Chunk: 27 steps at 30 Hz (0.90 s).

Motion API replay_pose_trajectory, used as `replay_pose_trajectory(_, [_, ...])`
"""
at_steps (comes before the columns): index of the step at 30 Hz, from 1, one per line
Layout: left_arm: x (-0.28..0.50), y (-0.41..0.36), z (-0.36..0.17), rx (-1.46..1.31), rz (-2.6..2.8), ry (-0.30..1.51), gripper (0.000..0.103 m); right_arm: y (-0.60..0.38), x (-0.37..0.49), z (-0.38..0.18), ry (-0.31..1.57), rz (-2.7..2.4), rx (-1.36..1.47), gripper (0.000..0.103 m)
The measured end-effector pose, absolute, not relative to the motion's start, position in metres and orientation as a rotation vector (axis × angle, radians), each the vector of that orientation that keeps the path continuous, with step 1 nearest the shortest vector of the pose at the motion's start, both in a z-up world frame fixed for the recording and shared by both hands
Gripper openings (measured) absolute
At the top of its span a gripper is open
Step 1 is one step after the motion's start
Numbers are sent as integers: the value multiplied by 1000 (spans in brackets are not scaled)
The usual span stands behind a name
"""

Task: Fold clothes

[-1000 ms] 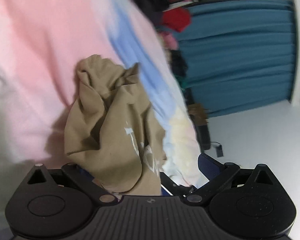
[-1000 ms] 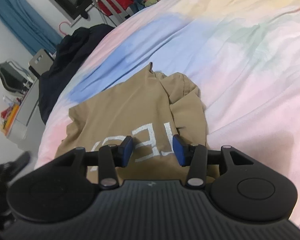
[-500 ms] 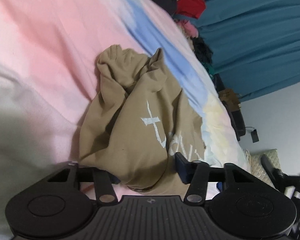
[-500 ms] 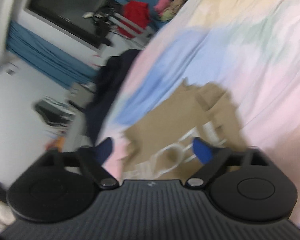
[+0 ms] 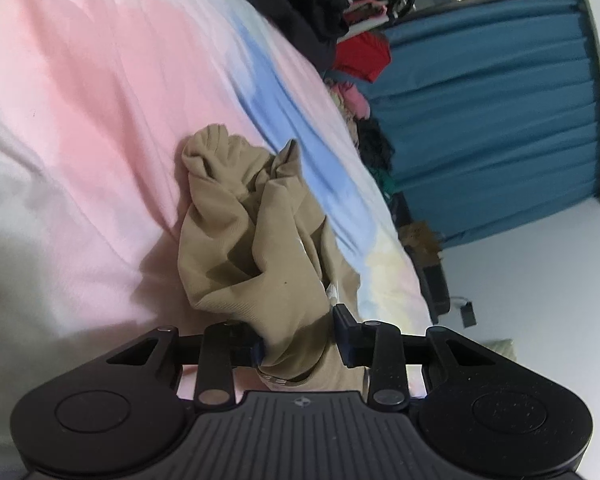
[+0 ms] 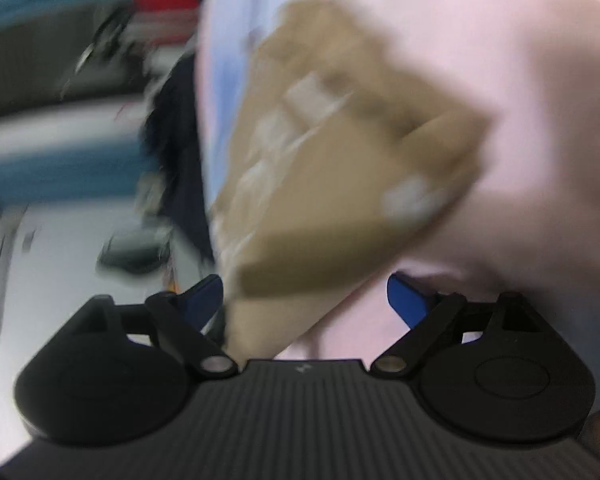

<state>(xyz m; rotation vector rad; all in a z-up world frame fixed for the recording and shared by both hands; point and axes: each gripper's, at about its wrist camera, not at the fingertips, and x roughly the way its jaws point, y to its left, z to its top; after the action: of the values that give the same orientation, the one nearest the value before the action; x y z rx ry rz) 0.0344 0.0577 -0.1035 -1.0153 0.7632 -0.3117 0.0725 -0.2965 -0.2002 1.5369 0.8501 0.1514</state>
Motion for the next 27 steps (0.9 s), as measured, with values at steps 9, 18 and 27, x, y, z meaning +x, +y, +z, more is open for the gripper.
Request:
replay_pose_trajectory(9, [49,57,-119,-1105,-322,827,63,-289,66,-182,726,12,1379,53])
replay_pose_trajectory(18, [48,43,-103,-948,-319,821,37,-292,59,-158,605,-29,1273,26])
replay_pose_trajectory(27, [19,-1,-1,-885,-402,816,29,-319,7,-78,532,-46,1243,24])
